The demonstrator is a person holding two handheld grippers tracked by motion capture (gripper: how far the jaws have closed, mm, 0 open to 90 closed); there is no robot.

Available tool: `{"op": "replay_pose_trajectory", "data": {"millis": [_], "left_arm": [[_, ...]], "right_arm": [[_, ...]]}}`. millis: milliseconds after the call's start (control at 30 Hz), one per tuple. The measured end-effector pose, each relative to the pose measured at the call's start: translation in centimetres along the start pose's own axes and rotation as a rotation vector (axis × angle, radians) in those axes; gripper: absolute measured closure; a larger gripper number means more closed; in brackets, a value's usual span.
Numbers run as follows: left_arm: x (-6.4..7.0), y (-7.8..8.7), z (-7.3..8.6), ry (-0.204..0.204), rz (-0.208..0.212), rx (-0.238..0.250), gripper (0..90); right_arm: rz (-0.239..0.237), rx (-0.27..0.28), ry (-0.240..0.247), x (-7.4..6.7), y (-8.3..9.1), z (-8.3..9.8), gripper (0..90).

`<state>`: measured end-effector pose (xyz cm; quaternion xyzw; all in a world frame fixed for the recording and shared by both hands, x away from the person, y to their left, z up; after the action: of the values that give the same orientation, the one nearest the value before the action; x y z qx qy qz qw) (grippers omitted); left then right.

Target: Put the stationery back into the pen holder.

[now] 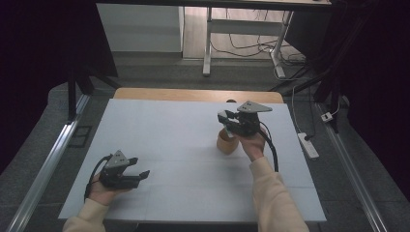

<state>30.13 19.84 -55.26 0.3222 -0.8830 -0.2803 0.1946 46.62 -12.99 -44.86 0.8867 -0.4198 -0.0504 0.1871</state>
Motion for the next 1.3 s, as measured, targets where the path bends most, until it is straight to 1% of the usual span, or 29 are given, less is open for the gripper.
{"op": "replay_pose_trajectory", "data": {"millis": [133,300,433,500,567,667,833,967,1133,1300], "left_arm": [[0.0,0.0,0.0,0.001,0.0,0.002,29.3],[-0.1,0.0,0.1,0.003,-0.001,0.0,29.3],[-0.1,0.1,0.1,0.003,-0.002,0.001,29.3],[-0.1,0.1,0.1,0.003,-0.002,0.002,29.3],[-0.1,0.1,0.1,0.003,-0.002,0.001,29.3],[-0.1,0.0,0.1,0.001,-0.003,-0.002,29.3],[-0.1,0.0,0.1,-0.001,-0.004,-0.002,29.2],[-0.1,0.0,0.0,-0.002,-0.004,-0.001,29.2],[-0.1,0.0,0.0,0.0,-0.004,-0.003,29.2],[-0.1,-0.1,0.0,0.001,-0.004,-0.003,29.1]], "right_arm": [[0.0,0.002,-0.006,0.0,-0.3,0.1,64.4],[-0.002,0.001,-0.003,-0.1,-0.6,0.3,64.3],[0.005,-0.012,0.001,0.1,-0.7,0.6,63.1],[0.018,-0.015,0.001,0.2,-0.7,0.9,55.3],[0.042,-0.013,-0.008,0.5,-0.4,1.1,48.6],[0.049,-0.015,-0.013,0.9,0.0,1.3,45.4],[0.042,-0.023,-0.003,1.1,0.6,1.3,44.3],[0.03,-0.036,0.007,0.9,0.9,1.4,43.8],[0.022,-0.052,0.025,0.9,1.4,1.8,43.6],[0.02,-0.065,0.03,1.1,2.3,2.4,43.2]]}}
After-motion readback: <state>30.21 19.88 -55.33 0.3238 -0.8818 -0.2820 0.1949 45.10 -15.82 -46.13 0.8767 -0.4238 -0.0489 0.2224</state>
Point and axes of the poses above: each handheld gripper's, and its own axes: y roughly backward along the jaws, z roughly out of its underside, x roughly to its right, the point moved 6 cm from there along -y, roughly forward along the jaws, and after that the axes turned 9 degrees about z, right-handed, at the moved point
